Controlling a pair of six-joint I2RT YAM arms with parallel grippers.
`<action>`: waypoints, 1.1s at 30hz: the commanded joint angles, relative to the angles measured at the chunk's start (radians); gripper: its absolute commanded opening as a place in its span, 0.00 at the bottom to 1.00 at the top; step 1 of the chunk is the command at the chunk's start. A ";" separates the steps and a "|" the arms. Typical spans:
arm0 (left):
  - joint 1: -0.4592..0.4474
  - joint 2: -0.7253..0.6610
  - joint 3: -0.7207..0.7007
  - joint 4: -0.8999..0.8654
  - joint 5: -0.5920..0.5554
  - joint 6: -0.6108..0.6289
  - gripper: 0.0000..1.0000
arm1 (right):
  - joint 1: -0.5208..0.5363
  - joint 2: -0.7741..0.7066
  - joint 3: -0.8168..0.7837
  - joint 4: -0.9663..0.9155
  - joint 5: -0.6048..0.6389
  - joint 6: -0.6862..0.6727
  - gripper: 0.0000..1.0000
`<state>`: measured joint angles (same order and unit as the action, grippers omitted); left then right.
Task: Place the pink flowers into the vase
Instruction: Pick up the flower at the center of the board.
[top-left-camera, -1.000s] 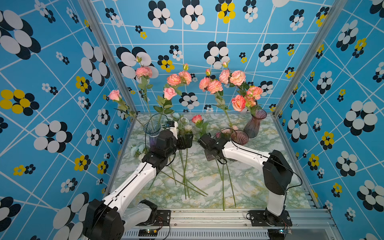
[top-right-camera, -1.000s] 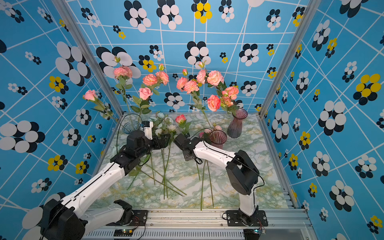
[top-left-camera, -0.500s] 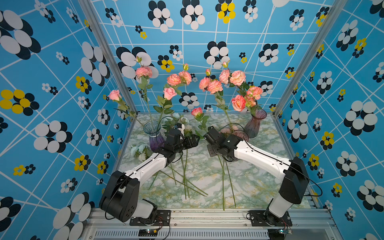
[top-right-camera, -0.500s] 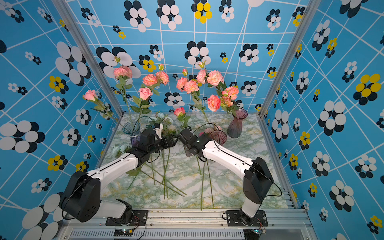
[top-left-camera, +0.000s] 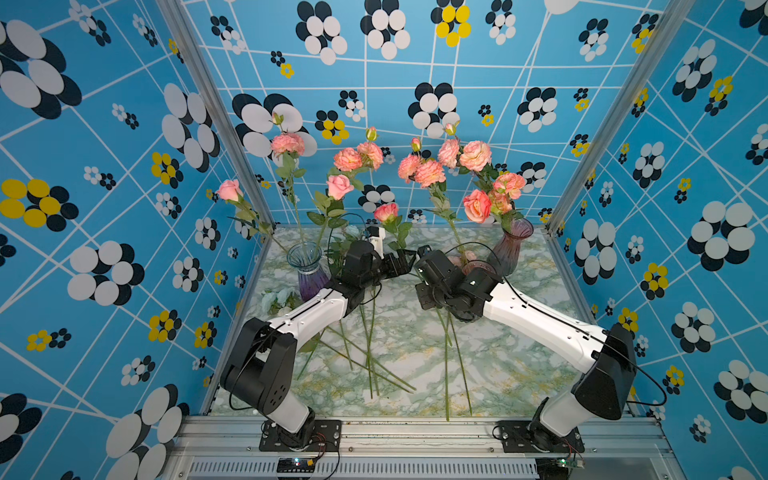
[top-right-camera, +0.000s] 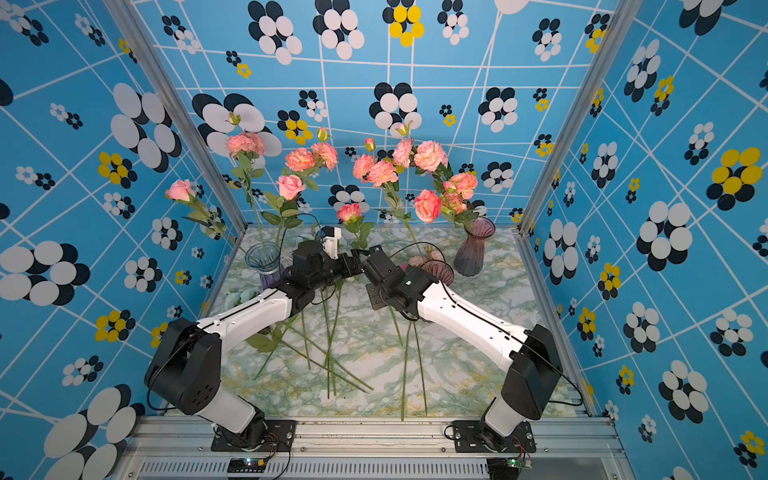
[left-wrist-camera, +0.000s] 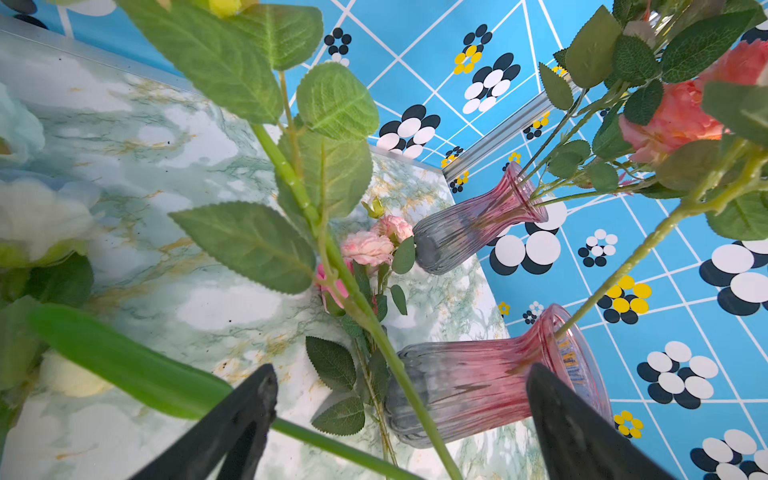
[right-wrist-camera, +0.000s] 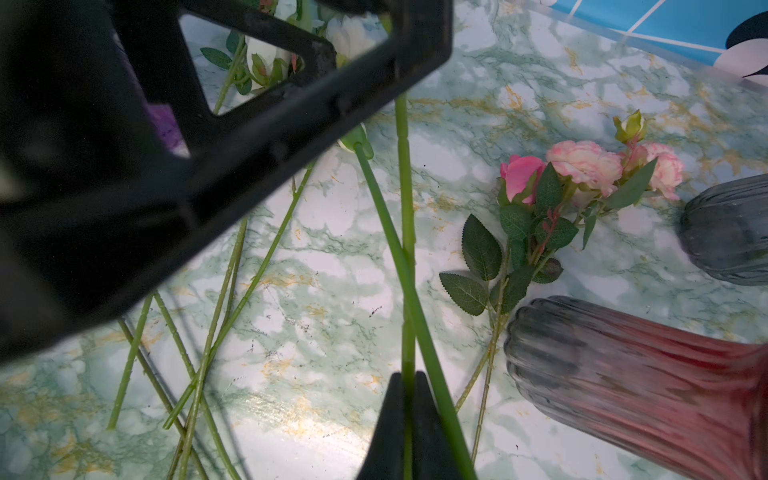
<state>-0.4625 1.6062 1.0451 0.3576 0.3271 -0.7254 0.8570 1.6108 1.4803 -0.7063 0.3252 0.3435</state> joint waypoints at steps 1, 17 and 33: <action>-0.001 0.036 0.044 0.054 0.028 -0.025 0.89 | 0.005 -0.040 0.025 0.016 -0.009 -0.019 0.00; -0.016 0.109 0.148 0.078 0.079 -0.040 0.20 | 0.004 -0.040 0.002 0.039 -0.019 -0.035 0.00; 0.001 0.042 0.231 -0.049 0.047 0.101 0.00 | -0.014 -0.060 -0.045 -0.004 0.042 -0.023 0.33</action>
<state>-0.4713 1.6917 1.2320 0.3305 0.3954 -0.6792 0.8536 1.5791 1.4612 -0.6773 0.3351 0.3214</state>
